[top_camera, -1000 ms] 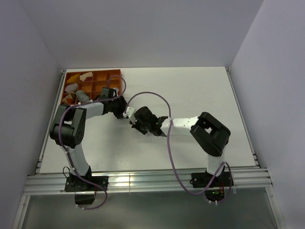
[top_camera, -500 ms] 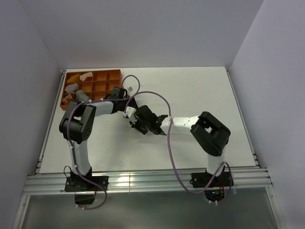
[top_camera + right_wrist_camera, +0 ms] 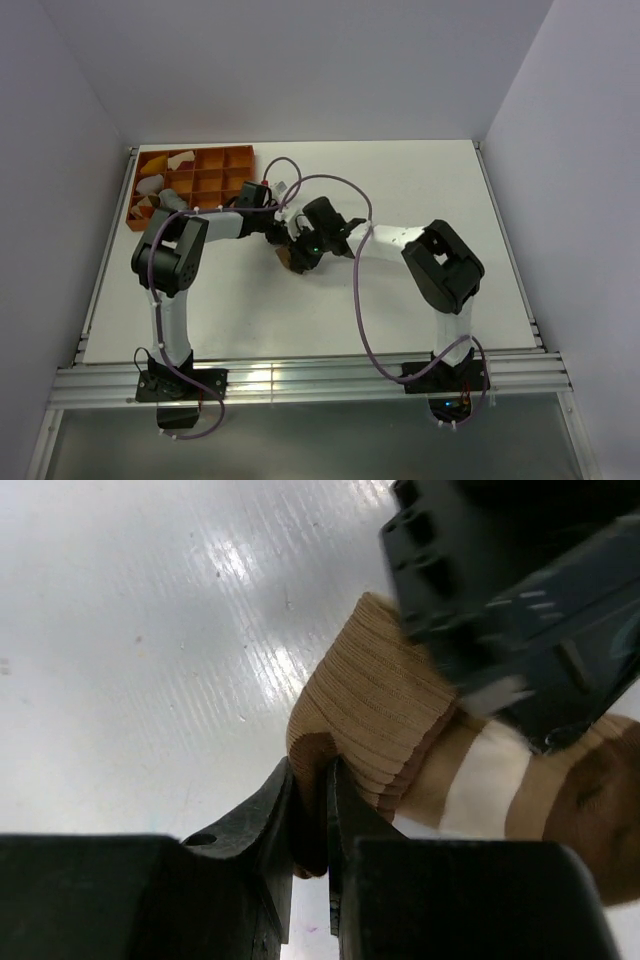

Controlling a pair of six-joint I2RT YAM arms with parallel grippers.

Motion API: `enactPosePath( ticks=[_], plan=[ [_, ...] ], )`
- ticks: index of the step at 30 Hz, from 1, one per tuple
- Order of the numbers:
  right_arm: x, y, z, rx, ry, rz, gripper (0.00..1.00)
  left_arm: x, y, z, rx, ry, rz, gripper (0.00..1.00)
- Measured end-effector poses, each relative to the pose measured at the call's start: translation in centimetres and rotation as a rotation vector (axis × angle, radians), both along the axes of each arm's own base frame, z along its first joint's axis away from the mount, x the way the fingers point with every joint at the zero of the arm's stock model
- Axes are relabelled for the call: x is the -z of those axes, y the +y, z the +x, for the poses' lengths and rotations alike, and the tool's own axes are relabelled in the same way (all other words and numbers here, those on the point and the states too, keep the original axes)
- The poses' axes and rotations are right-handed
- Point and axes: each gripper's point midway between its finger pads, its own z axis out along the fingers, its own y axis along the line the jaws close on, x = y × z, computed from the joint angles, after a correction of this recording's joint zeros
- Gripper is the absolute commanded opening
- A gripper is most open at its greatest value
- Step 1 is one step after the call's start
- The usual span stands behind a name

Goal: Roll the socks
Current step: Roll the sock at the center of the board.

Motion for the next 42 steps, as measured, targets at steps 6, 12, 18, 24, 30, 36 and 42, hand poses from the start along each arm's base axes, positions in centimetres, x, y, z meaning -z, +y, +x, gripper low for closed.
enactPosePath(
  ticks=[6,12,18,24,30,36,42],
  plan=[
    [-0.2,-0.4,0.5,-0.025,0.163,0.107,0.00,0.0,-0.7,0.1,0.028,-0.022,-0.030,0.01],
    [-0.2,-1.1,0.7,-0.031,0.280,0.177,0.01,0.0,-0.9,0.1,0.036,-0.036,-0.043,0.01],
    [0.0,-2.2,0.8,-0.012,0.414,0.217,0.03,0.0,-1.2,-0.1,0.051,-0.048,-0.049,0.05],
    [0.1,-2.4,1.1,-0.001,0.512,0.244,0.03,-0.1,-1.2,-0.1,0.074,-0.073,-0.045,0.08],
    [0.3,-2.8,1.4,0.038,0.622,0.271,0.03,-0.2,-1.1,-0.4,0.078,-0.106,-0.055,0.18],
    [0.3,-3.2,1.6,0.075,0.690,0.271,0.03,-1.1,-0.7,-0.5,0.056,-0.140,-0.048,0.35],
    [0.4,-3.2,1.6,0.090,0.722,0.268,0.02,-4.0,-0.2,0.1,-0.001,-0.214,-0.041,0.60]
  ],
)
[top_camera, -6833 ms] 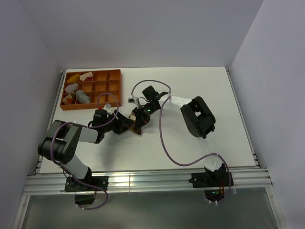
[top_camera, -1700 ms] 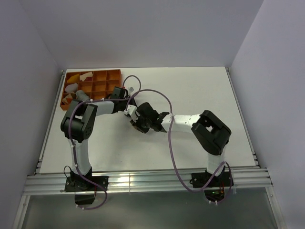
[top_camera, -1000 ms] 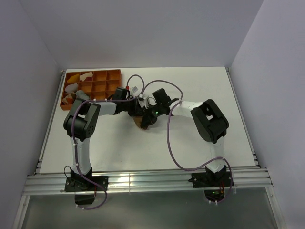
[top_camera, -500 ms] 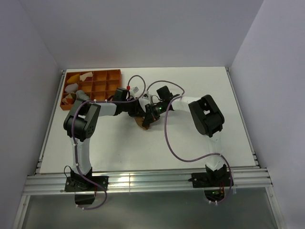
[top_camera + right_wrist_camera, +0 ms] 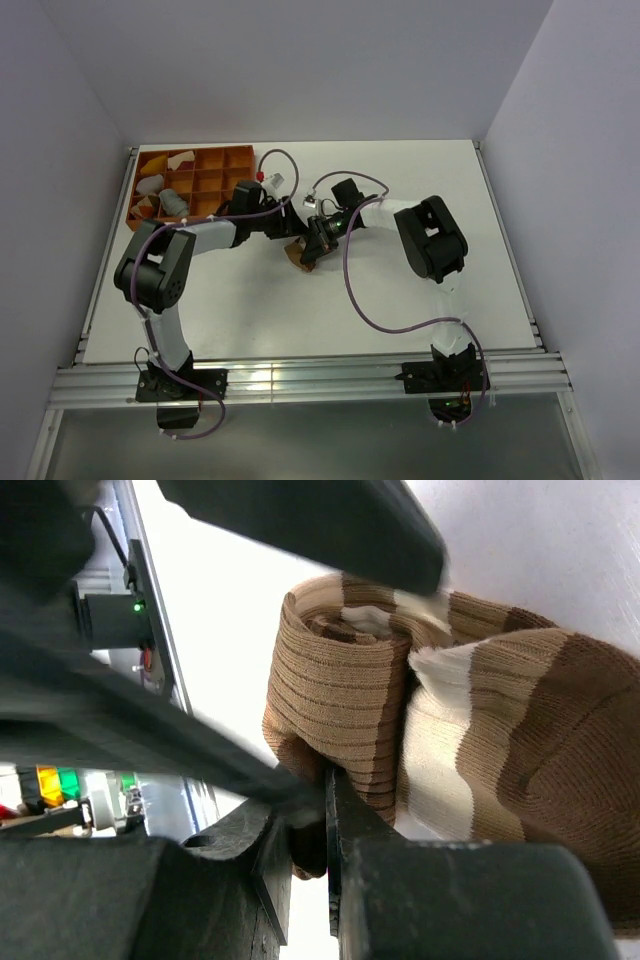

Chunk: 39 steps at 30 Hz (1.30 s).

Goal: Roll the socks
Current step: Roll the sock at the center of the board.

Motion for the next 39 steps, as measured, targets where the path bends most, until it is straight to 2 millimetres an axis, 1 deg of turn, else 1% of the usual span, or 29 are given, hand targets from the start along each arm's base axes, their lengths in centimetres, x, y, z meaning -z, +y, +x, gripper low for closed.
enactPosePath(
  ticks=[2,4,6,8,11,13,15,18,22,24,26,28,30,32,34,36,39],
  plan=[
    [0.0,0.0,0.0,0.003,0.006,-0.002,0.02,-1.1,0.2,0.4,-0.029,-0.029,-0.003,0.66],
    [0.0,0.0,0.0,0.004,0.008,-0.004,0.02,-1.9,0.6,0.6,-0.065,-0.046,-0.001,0.67],
    [0.0,0.0,0.0,0.005,0.011,-0.006,0.02,-2.6,1.3,0.9,-0.110,-0.056,0.003,0.67],
    [0.0,0.0,0.0,0.009,0.014,-0.010,0.02,-3.1,2.3,1.1,-0.172,-0.058,0.019,0.65],
    [0.0,0.0,0.0,0.014,0.020,-0.014,0.02,-4.2,4.4,1.5,-0.323,-0.041,0.051,0.63],
    [0.0,0.0,0.1,0.016,0.023,-0.016,0.02,-5.0,6.1,0.9,-0.418,-0.032,0.056,0.63],
    [0.0,0.0,0.1,0.019,0.026,-0.017,0.02,-5.4,7.4,-0.3,-0.491,-0.019,0.041,0.63],
    [0.0,0.0,0.1,0.022,0.030,-0.019,0.03,-4.9,8.5,-2.9,-0.550,0.019,-0.009,0.63],
    [0.0,0.0,0.1,0.027,0.035,-0.023,0.03,-1.3,8.5,-5.8,-0.571,0.135,-0.055,0.64],
    [0.0,0.0,0.1,0.028,0.035,-0.024,0.03,0.4,7.9,-6.8,-0.565,0.192,-0.066,0.64],
    [0.0,0.0,0.1,0.028,0.035,-0.024,0.03,1.4,6.9,-7.3,-0.546,0.226,-0.085,0.64],
    [0.0,0.0,0.1,0.028,0.035,-0.024,0.03,1.4,5.9,-7.2,-0.530,0.229,-0.113,0.64],
    [0.0,0.0,0.1,0.028,0.035,-0.025,0.03,1.0,5.2,-6.9,-0.520,0.215,-0.147,0.64],
    [0.0,0.0,0.1,0.029,0.035,-0.025,0.03,0.6,4.8,-6.4,-0.519,0.197,-0.185,0.65],
    [0.0,0.0,0.1,0.030,0.037,-0.026,0.03,0.5,4.6,-6.1,-0.524,0.191,-0.209,0.64],
    [0.0,0.0,0.2,0.031,0.037,-0.027,0.03,1.0,4.4,-5.9,-0.529,0.192,-0.225,0.62],
    [0.0,0.0,0.2,0.033,0.041,-0.030,0.03,2.3,4.2,-6.2,-0.533,0.217,-0.227,0.61]
  ],
)
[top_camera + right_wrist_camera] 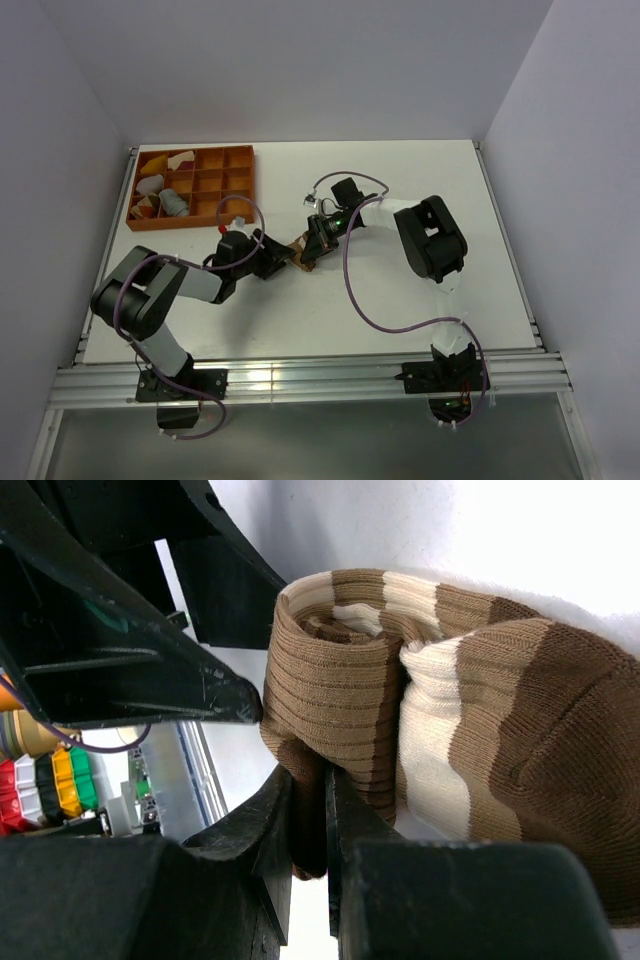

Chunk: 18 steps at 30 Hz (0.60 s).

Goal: Roll the socks
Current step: Roll the sock at the center of the board.

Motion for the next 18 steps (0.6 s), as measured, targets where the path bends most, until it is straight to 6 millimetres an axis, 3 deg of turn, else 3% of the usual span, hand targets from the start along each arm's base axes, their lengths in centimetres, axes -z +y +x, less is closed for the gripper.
enactPosePath(
  ticks=[9,15,18],
  plan=[
    [0.1,0.1,0.1,-0.003,0.021,-0.003,0.03,-0.2,-1.1,0.2,0.017,-0.034,-0.048,0.64],
    [0.1,0.1,0.1,-0.005,0.033,-0.003,0.03,0.2,-1.3,0.3,0.016,-0.034,-0.061,0.52],
    [0.1,0.1,0.1,-0.004,0.034,-0.003,0.03,0.5,-1.5,0.4,0.009,-0.025,-0.077,0.39]
  ],
)
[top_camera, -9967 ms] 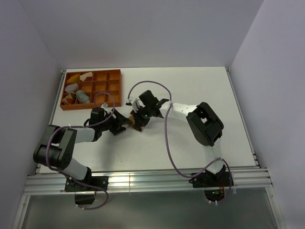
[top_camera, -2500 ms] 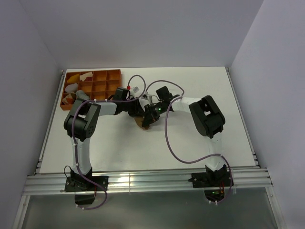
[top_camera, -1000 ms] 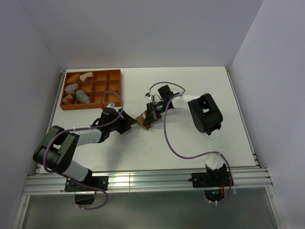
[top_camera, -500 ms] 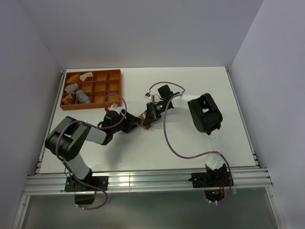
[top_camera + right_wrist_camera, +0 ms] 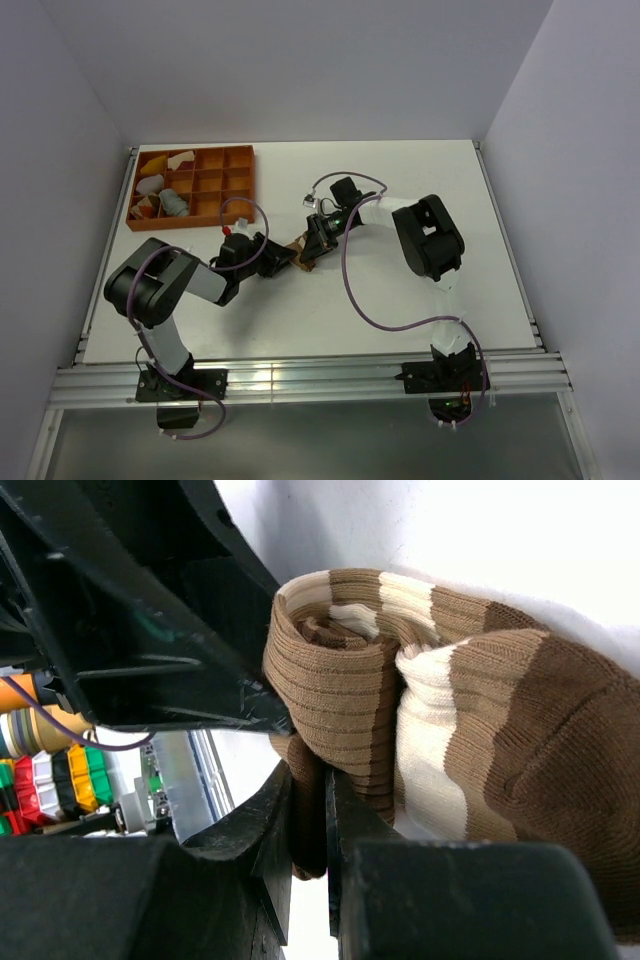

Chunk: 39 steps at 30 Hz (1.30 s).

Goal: Roll the socks
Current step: Roll the sock at the center of the board.

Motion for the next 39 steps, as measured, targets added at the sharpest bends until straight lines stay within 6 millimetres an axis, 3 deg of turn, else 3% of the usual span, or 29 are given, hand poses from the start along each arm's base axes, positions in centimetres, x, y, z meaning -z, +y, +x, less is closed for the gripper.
enactPosePath(
  ticks=[3,7,11,15,21,24,27,33,39],
  plan=[
    [0.1,0.0,0.0,0.000,0.002,0.000,0.03,-0.1,0.0,0.1,-0.006,0.001,-0.010,0.26],
    [0.0,0.0,0.0,0.001,0.002,-0.001,0.11,0.0,0.0,0.1,-0.009,0.003,-0.008,0.01],
    [-0.2,-0.1,0.0,0.021,-0.018,-0.019,0.27,0.0,0.0,0.2,-0.008,0.010,-0.004,0.00],
    [-0.9,-0.8,0.2,0.073,-0.144,-0.084,0.46,-0.1,-0.3,0.4,0.000,0.032,0.017,0.00],
    [-3.7,-3.6,1.1,0.214,-0.419,-0.186,0.57,-0.1,-0.4,0.9,0.014,0.070,0.089,0.00],
    [-5.6,-4.1,1.6,0.270,-0.604,-0.215,0.59,-0.2,-0.3,1.4,0.017,0.089,0.137,0.00],
    [-6.5,-3.2,0.6,0.270,-0.762,-0.231,0.60,-0.4,-0.2,1.8,0.019,0.105,0.188,0.00],
    [-6.4,-0.7,-2.2,0.217,-1.002,-0.274,0.60,-0.6,-0.1,2.2,0.034,0.134,0.258,0.00],
    [-6.7,0.8,-2.0,0.216,-1.139,-0.307,0.60,-0.6,0.0,2.0,0.049,0.152,0.284,0.00]
  ],
)
